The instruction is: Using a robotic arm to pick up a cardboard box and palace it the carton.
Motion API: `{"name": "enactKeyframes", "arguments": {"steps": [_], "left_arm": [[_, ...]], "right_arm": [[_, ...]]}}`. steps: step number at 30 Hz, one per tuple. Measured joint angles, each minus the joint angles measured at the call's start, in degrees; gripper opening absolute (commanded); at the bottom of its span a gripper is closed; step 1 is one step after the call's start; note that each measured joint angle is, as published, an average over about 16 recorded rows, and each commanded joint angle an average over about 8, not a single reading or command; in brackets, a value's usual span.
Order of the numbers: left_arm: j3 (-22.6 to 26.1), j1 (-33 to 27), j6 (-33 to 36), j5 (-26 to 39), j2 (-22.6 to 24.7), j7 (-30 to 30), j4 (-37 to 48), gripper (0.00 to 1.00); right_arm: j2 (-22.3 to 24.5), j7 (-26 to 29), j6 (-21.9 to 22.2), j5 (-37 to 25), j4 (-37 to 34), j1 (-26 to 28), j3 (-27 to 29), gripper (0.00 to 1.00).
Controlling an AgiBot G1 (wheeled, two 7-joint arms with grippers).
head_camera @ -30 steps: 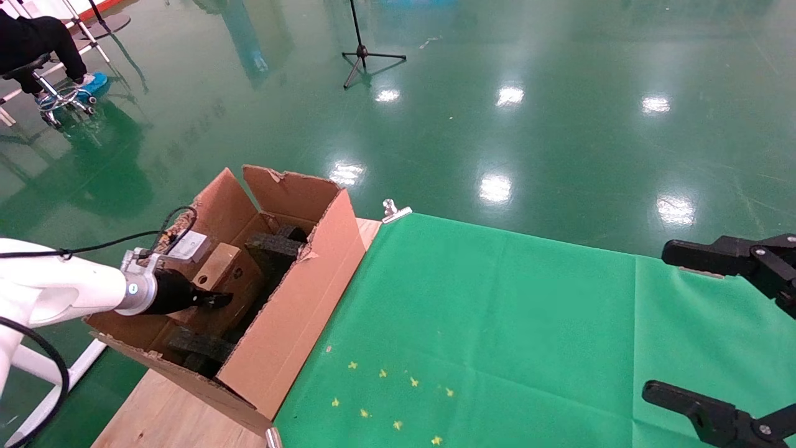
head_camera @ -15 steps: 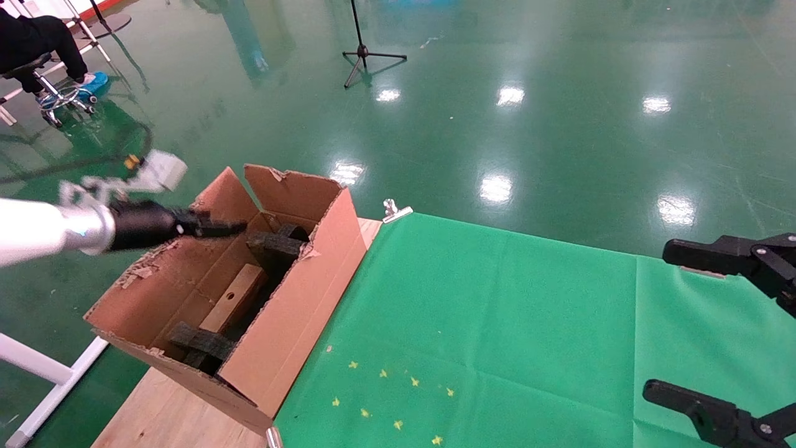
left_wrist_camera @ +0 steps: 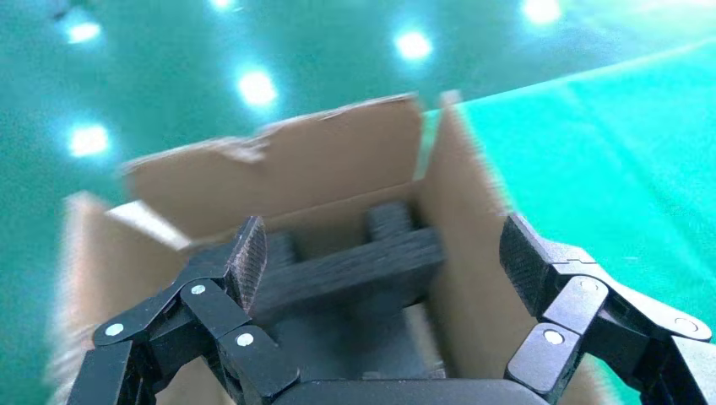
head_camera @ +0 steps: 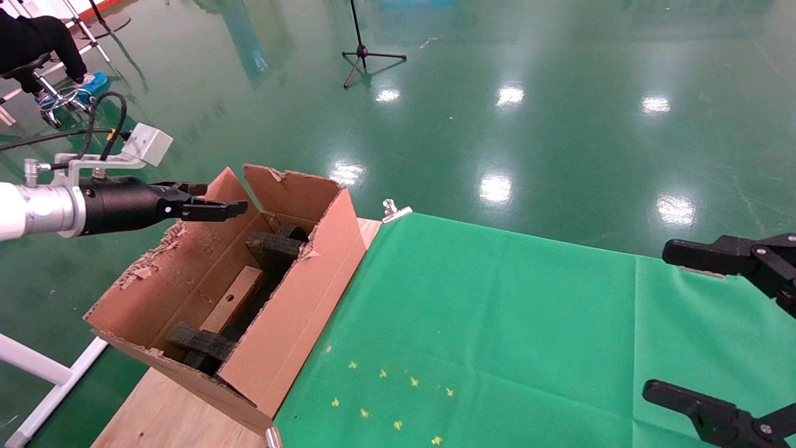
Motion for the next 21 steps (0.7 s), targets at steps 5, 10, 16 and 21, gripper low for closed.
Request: {"name": "enactKeyframes", "arguments": {"steps": [5, 10, 16, 21], "left_arm": [[-2.2, 2.4, 1.8, -2.4, 0.3, 0.9, -3.8, 1.0], [-4.5, 4.9, 3.7, -4.9, 0.6, 1.8, -7.7, 1.0], [-7.1, 7.8, 5.8, -7.8, 1.0, 2.8, -12.2, 1.0], [-9.2, 10.0, 7.5, -10.0, 1.3, 3.6, -15.7, 1.0]], "right_arm": [[0.0, 0.0, 0.0, 0.0, 0.0, 0.0, 0.0, 1.0], [0.0, 0.0, 0.0, 0.0, 0.0, 0.0, 0.0, 1.0], [0.0, 0.0, 0.0, 0.0, 0.0, 0.0, 0.0, 1.0], [0.0, 0.0, 0.0, 0.0, 0.0, 0.0, 0.0, 1.0]]}}
